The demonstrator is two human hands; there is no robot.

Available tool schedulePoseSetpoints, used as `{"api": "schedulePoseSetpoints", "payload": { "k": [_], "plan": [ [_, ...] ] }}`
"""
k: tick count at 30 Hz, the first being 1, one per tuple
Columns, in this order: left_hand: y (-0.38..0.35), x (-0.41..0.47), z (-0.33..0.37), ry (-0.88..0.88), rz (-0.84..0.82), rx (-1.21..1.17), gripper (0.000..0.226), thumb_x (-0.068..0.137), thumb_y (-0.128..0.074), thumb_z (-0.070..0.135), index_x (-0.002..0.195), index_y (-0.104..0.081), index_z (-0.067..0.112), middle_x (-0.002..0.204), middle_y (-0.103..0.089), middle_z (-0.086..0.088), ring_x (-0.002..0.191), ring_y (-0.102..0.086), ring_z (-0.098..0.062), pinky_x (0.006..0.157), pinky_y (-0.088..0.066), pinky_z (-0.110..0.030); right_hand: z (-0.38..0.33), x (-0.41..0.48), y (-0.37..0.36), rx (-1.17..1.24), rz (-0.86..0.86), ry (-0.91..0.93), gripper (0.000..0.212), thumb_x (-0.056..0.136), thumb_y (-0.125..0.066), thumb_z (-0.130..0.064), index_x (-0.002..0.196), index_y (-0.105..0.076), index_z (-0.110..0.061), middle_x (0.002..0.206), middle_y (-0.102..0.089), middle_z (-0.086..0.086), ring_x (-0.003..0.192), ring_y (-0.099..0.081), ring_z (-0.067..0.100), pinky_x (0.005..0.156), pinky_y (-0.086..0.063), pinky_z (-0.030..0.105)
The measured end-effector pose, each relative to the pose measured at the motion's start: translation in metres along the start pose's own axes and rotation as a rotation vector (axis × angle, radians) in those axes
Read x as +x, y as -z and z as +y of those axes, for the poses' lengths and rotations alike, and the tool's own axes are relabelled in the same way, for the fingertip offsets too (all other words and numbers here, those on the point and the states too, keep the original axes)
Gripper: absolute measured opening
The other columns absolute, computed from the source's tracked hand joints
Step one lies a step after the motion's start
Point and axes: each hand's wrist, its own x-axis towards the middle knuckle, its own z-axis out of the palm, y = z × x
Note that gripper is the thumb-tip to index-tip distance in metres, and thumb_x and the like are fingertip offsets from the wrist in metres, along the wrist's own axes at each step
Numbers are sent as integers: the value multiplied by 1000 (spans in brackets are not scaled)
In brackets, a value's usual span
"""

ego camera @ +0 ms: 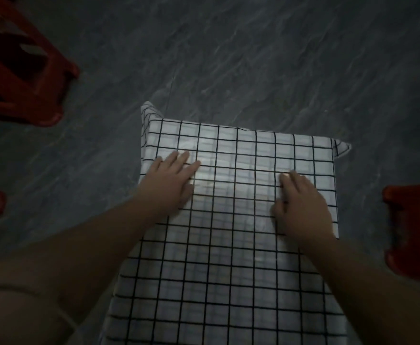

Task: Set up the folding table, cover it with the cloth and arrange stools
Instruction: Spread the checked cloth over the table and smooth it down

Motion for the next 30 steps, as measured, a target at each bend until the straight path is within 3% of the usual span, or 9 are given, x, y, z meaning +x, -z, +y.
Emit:
{"api": "schedulePoseSetpoints", "payload": {
  "k": [7, 10, 14, 17, 22, 26, 30],
  "plan": [
    [5, -35, -25, 217, -10, -149, 60, 100, -34, 41, 157, -18, 26, 165, -14, -8, 152, -11, -29, 119, -24, -51, 45, -24, 2, 36, 0, -197, 56, 94, -45, -31, 147, -37, -17, 154, -37, 13, 140, -34, 31, 108, -42, 52],
    [8, -52, -6, 304, 2, -188, 60, 99, -43, 35, 155, -26, 19, 164, -16, -15, 151, -12, -34, 118, -25, -51, 23, -37, 4, 23, 58, -144, 51, 88, -48, -27, 136, -45, -9, 142, -44, 17, 131, -40, 34, 103, -44, 53],
    [8, -88, 42, 214, 23, -101, 51, 96, -45, 37, 145, -39, 25, 161, -26, -10, 149, -21, -31, 110, -36, -54, -31, -80, -4, 36, -4, 162, 57, 93, -50, -32, 147, -40, -16, 156, -35, 11, 145, -30, 28, 117, -30, 49],
    [-6, -118, 74, 261, -41, -103, 50, 96, -42, 41, 145, -38, 32, 162, -24, -5, 150, -16, -30, 113, -28, -57, -57, -116, -20, 60, -54, 260, 55, 95, -49, -35, 148, -41, -20, 157, -35, 8, 147, -27, 27, 119, -27, 51],
    [-25, -137, 79, 269, -67, -80, 56, 97, -34, 46, 152, -29, 35, 163, -23, -4, 151, -15, -30, 114, -23, -59, -54, -146, -36, 53, -54, 266, 47, 93, -52, -33, 139, -50, -22, 141, -49, 4, 133, -41, 25, 112, -35, 46],
    [-27, -133, 72, 229, -83, -62, 56, 100, -33, 45, 154, -22, 37, 165, -17, -2, 152, -11, -28, 116, -18, -56, -32, -148, -36, 6, -65, 199, 51, 94, -50, -35, 144, -43, -24, 149, -42, 2, 140, -35, 24, 116, -30, 45],
    [-26, -144, 64, 221, -60, -70, 61, 97, -39, 42, 154, -26, 27, 164, -19, -10, 150, -15, -32, 116, -24, -55, -9, -158, -32, 10, -55, 63, 55, 91, -56, -32, 144, -44, -19, 151, -42, 9, 140, -36, 29, 113, -34, 49]
  ]
}}
